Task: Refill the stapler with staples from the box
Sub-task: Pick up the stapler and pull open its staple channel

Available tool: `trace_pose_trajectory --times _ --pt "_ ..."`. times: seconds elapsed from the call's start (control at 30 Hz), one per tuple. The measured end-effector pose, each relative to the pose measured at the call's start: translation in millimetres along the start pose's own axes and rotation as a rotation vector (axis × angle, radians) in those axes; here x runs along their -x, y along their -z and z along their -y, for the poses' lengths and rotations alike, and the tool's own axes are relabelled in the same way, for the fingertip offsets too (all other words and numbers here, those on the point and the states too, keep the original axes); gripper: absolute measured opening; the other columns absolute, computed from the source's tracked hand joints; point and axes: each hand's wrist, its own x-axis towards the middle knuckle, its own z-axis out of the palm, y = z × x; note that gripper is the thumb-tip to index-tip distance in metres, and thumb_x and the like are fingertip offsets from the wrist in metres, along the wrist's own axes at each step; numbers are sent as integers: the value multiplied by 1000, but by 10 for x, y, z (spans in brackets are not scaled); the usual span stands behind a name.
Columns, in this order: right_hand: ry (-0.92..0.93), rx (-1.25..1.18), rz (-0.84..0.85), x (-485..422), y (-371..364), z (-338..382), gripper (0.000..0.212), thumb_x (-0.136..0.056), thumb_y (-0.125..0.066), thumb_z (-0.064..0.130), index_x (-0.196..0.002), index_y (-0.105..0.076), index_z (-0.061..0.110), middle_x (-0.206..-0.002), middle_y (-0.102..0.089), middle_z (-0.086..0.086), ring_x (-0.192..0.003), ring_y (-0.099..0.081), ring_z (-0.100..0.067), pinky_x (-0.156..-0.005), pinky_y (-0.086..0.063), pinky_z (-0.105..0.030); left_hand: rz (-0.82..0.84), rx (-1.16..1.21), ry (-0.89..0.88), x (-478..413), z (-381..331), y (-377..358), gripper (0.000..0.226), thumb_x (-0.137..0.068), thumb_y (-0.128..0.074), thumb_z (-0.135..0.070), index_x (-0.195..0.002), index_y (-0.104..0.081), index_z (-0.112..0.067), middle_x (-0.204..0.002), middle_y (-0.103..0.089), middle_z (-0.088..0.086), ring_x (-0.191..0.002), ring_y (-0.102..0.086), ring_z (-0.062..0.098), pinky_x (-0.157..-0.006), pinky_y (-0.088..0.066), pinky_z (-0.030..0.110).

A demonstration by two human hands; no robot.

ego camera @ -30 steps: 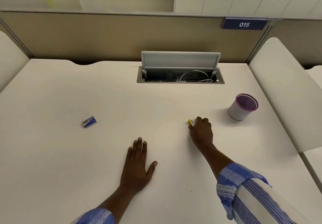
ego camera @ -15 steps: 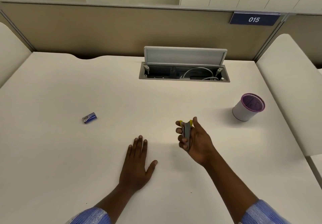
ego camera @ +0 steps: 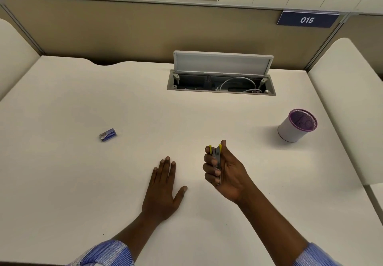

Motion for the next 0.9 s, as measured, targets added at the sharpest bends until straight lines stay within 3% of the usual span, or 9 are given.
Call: trace_pose_trajectory --times 0.73,0.9 --pt "15 23 -2 34 -126 -9 50 -105 -34 55 -96 -58 13 -65 -47 2 -45 -42 -9 -40 -29 -22 8 9 7 -5 17 -23 83 -99 -33 -61 -161 -5 -14 -171 1 6 -157 0 22 -125 -8 42" --pt "32 67 -35 40 -141 -17 45 -105 -37 53 -93 -56 14 -62 -43 3 -43 -39 -8 -39 -24 -23 8 5 5 -9 11 -16 83 -99 -34 -61 -161 -6 -14 -171 0 7 -157 0 21 -125 -10 43"
